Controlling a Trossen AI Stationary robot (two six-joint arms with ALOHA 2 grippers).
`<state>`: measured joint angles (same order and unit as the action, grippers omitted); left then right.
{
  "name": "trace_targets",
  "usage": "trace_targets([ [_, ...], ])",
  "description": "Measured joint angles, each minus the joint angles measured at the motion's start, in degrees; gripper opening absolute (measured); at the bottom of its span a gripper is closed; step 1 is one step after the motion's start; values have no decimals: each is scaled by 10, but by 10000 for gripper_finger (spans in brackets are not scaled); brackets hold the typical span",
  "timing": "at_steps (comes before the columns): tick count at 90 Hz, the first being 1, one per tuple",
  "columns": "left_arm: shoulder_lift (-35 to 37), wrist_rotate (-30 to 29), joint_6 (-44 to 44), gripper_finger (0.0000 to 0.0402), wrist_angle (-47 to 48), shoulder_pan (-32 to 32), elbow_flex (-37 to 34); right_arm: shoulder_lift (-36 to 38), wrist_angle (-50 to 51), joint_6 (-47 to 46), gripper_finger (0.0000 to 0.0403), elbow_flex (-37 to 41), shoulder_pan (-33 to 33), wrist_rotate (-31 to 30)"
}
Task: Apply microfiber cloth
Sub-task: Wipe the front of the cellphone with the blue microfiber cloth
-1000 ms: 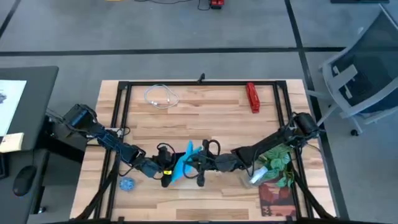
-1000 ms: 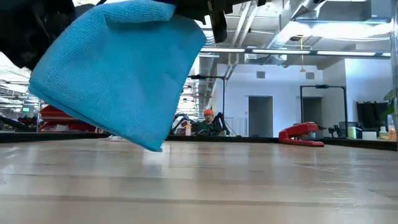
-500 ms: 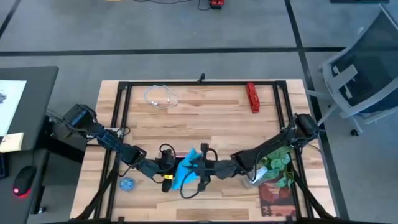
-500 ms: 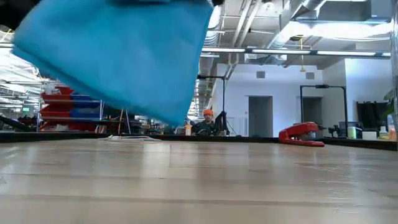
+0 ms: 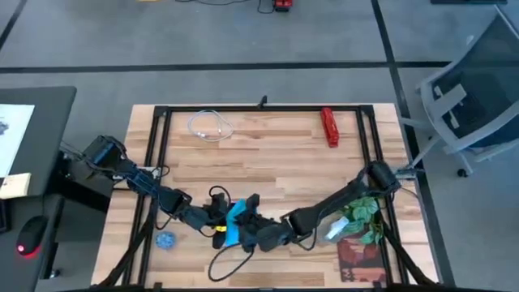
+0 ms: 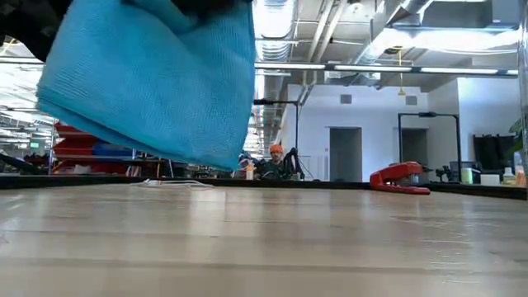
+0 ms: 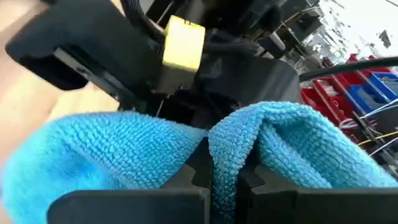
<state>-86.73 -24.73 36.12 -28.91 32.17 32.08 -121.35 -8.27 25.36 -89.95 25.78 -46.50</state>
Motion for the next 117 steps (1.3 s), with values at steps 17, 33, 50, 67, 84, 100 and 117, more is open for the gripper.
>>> trace_targets([
  [17,0,-5,1,4,12,9,0,21,37,1,0,1,0,-32],
  [33,1,-1,-7,4,11,17,0,31,39,-9,0,1,3,-37],
  [50,0,10,-12,4,14,20,0,31,87,-76,0,0,7,20],
  [67,0,3,-14,4,5,20,0,35,78,-31,0,1,9,-8],
  [84,1,-1,-16,4,-5,21,0,40,25,15,0,2,9,-40],
  [100,0,11,-37,4,-22,23,0,41,60,-68,0,1,7,53],
  [117,0,2,-42,4,-26,22,0,41,147,-134,0,1,9,88],
])
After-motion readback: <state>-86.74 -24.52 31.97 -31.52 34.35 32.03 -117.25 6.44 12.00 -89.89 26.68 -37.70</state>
